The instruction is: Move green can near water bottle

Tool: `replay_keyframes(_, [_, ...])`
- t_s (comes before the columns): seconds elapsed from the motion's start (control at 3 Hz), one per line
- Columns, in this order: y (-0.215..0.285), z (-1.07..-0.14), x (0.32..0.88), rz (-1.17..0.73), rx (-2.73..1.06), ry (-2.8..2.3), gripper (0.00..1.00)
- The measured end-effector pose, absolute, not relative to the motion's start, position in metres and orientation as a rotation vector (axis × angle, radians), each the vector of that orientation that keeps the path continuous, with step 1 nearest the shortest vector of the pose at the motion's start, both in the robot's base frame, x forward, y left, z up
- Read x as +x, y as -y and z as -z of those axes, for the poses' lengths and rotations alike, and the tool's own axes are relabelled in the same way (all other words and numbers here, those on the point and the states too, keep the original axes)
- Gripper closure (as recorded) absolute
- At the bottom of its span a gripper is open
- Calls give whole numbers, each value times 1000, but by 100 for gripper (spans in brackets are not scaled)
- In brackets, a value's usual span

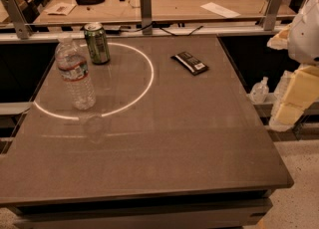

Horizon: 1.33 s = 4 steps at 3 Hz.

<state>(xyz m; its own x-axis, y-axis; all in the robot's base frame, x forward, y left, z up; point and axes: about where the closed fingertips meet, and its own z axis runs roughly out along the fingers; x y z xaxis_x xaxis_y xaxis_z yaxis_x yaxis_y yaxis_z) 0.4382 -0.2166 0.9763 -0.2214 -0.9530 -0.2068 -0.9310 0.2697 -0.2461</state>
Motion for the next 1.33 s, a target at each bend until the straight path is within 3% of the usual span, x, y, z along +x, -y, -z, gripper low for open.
replay_keyframes(0.67, [217,-979,438,71,-1704,-2210,0])
replay_keyframes(1.33, [247,-959,441,-247,-1455,-2141,0])
